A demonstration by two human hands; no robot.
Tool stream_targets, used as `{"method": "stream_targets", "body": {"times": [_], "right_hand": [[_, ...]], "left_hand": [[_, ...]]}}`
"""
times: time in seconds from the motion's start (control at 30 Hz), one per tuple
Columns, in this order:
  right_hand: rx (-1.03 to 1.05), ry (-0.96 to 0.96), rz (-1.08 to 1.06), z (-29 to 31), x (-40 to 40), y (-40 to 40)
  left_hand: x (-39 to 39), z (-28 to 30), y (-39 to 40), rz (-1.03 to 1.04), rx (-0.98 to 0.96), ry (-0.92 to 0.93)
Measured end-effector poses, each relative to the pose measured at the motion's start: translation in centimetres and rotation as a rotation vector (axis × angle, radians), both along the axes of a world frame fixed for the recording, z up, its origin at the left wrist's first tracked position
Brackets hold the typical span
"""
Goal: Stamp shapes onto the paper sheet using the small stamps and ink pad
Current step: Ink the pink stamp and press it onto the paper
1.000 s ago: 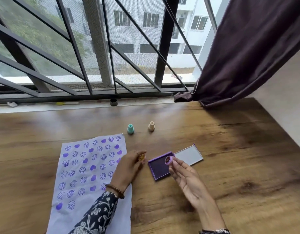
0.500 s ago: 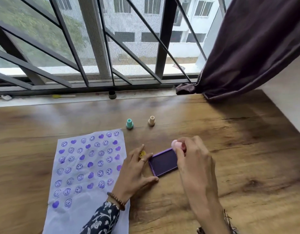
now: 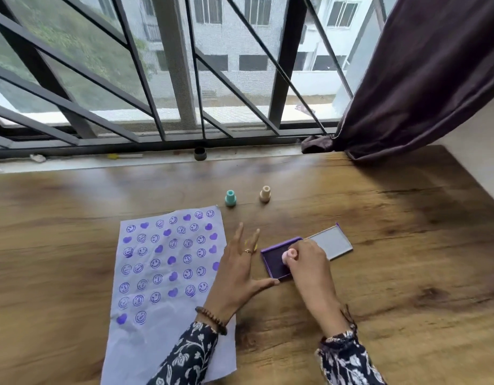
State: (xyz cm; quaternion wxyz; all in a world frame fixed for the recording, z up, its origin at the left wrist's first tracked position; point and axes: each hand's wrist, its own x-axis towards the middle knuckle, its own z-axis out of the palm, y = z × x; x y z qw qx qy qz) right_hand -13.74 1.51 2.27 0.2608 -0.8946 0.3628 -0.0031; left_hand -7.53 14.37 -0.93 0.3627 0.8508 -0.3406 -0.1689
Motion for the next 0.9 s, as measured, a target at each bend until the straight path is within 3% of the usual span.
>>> {"method": "stream_targets", "body": {"times": [0.07,0.2,0.37,0.43,0.6,0.9], "right_hand": [[0.234,-0.118,-0.131,0.5,-0.6,-0.3],[0.896,-0.441,-0.359,1.7,-1.8,4.1],[1.128,-0.469,-0.326,1.9,-1.5,14.0],[0.992,-0.424,-0.346,1.3,-0.8,17.9],[0.313,-0.332,-0.194,-0.3,0.2,24.4],[-0.202,-0.154,0.035,-1.7,1.3,26.9]], "left_hand": [[0.0,1.5,1.3,-0.016,-0.026,0.013],[1.6,3.8,7.0,-0.051,-0.038,-0.028],[5.2,3.7,16.6,-0.093,0.113,-0.068],[6.5,2.6,19.5,-0.197,0.242,-0.098],[7.1,-0.5,22.9,-0.251,0.4,-0.131],[7.0,-1.8,23.5,-0.255,0.35,-0.151]]}}
